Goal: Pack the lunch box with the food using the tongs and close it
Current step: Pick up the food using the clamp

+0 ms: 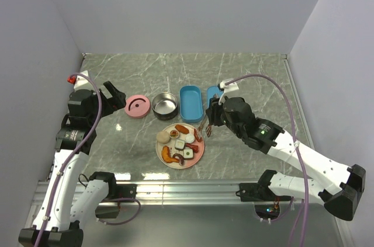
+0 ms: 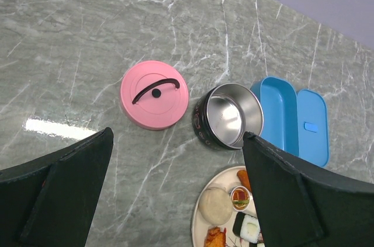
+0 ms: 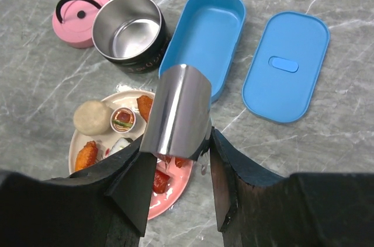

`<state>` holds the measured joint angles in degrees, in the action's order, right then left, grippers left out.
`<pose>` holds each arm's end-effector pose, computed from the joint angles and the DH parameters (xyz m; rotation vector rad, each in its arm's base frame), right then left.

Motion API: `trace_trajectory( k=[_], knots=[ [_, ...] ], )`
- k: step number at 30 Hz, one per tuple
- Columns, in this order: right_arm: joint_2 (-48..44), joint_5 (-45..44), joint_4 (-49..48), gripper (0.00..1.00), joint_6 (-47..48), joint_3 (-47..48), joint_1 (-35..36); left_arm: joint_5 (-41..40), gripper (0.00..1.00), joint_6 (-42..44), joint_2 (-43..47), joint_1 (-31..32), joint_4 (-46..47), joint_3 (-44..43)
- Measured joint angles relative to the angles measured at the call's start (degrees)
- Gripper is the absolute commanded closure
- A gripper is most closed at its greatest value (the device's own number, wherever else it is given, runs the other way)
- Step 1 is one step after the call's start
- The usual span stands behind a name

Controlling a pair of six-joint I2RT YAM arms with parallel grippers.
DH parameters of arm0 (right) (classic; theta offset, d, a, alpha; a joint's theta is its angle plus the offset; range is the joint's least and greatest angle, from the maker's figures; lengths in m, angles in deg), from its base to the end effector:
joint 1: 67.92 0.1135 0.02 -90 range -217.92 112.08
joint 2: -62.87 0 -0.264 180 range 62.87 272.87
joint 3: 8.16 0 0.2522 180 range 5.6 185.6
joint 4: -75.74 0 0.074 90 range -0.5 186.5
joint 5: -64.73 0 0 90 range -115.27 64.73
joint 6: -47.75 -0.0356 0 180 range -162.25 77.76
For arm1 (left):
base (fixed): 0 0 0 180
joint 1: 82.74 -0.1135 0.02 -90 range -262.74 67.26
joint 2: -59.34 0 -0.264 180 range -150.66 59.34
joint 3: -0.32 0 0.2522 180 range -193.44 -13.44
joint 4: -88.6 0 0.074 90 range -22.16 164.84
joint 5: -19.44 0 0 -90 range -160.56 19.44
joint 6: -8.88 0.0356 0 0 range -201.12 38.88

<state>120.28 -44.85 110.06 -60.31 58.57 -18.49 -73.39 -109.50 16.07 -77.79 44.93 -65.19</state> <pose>0.1548 0.1625 0.3313 -0.3278 1.9777 0.4193 0.1627 -0.0123 0.3499 -0.4301 1.9115 -0.3367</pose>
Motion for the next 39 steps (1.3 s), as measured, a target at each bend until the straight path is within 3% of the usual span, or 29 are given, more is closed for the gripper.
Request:
trace_trajectory(
  k=[26, 39],
  knots=[
    [4.74, -0.46, -4.44, 0.56, 1.49, -2.01, 2.25, -0.07, 0.01, 0.15, -1.20, 0.00, 0.09, 0.00],
    [5.92, -1.07, -5.33, 0.71, 2.84, -2.86, 3.85, -0.28, 0.01, 0.20, -1.22, 0.00, 0.09, 0.00]
  ],
)
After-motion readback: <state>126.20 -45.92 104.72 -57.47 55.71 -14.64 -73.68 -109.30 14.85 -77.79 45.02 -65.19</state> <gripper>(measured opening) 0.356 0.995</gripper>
